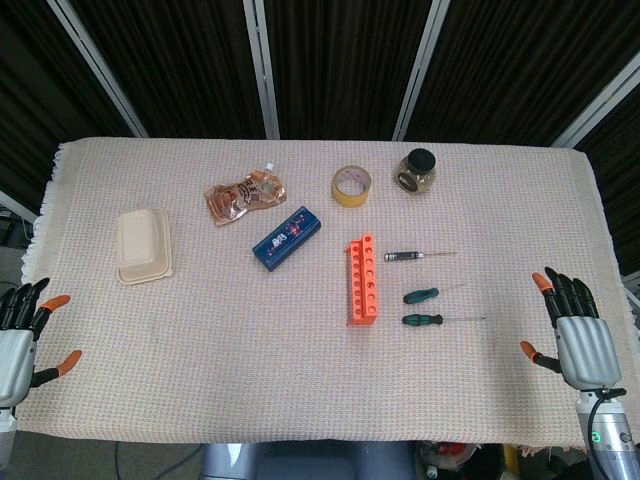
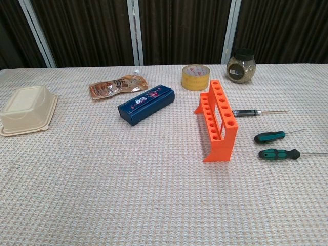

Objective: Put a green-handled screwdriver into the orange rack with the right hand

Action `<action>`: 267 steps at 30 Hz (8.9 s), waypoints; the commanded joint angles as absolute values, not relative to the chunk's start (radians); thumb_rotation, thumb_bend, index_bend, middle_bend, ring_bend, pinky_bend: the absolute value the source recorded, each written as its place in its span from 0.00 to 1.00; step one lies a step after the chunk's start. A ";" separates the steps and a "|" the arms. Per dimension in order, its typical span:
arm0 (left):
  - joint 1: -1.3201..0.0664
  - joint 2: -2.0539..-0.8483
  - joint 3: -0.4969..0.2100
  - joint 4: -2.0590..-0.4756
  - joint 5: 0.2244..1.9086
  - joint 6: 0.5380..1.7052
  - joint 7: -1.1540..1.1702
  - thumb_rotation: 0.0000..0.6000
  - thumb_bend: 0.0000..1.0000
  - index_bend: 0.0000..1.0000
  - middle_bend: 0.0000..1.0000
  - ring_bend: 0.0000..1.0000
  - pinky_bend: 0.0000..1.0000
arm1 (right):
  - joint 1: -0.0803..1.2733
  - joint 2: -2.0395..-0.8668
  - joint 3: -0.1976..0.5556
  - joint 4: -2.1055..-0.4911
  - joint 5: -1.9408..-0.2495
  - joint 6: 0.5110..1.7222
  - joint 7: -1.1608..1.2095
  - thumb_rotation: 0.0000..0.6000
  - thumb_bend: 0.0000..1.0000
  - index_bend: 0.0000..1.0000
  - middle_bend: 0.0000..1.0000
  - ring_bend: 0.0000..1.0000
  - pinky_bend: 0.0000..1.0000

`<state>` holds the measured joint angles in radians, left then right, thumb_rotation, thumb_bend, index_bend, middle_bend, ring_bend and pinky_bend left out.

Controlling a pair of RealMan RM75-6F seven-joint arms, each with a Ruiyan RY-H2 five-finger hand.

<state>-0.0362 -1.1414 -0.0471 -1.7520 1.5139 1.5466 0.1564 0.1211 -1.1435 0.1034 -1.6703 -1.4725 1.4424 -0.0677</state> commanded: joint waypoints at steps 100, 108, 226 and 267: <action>-0.195 -1.063 -0.080 -1.808 1.475 1.388 0.170 1.00 0.24 0.23 0.02 0.01 0.00 | 0.547 -1.450 0.098 -1.614 -1.030 0.959 -0.906 1.00 0.32 0.34 0.09 0.00 0.01; -0.197 -1.065 -0.080 -1.801 1.471 1.391 0.164 1.00 0.24 0.23 0.01 0.01 0.00 | 0.562 -1.416 0.060 -1.661 -0.982 0.954 -0.910 1.00 0.32 0.37 0.09 0.00 0.01; -0.271 -1.088 -0.031 -1.830 1.514 1.294 0.220 1.00 0.24 0.19 0.00 0.00 0.00 | 0.416 -0.848 0.554 -1.936 -1.300 0.387 0.848 1.00 0.19 0.65 0.25 0.03 0.09; -0.297 -1.103 -0.040 -1.840 1.456 1.261 0.255 1.00 0.24 0.19 0.00 0.00 0.00 | 0.811 -0.960 0.257 -1.677 -1.592 0.542 1.615 1.00 0.19 0.63 0.25 0.02 0.09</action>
<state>-0.2972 -1.1028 -0.0397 -1.8402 1.4561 1.2607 0.2552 0.8028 -0.9515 0.2634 -1.6844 -1.6034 0.5498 1.6259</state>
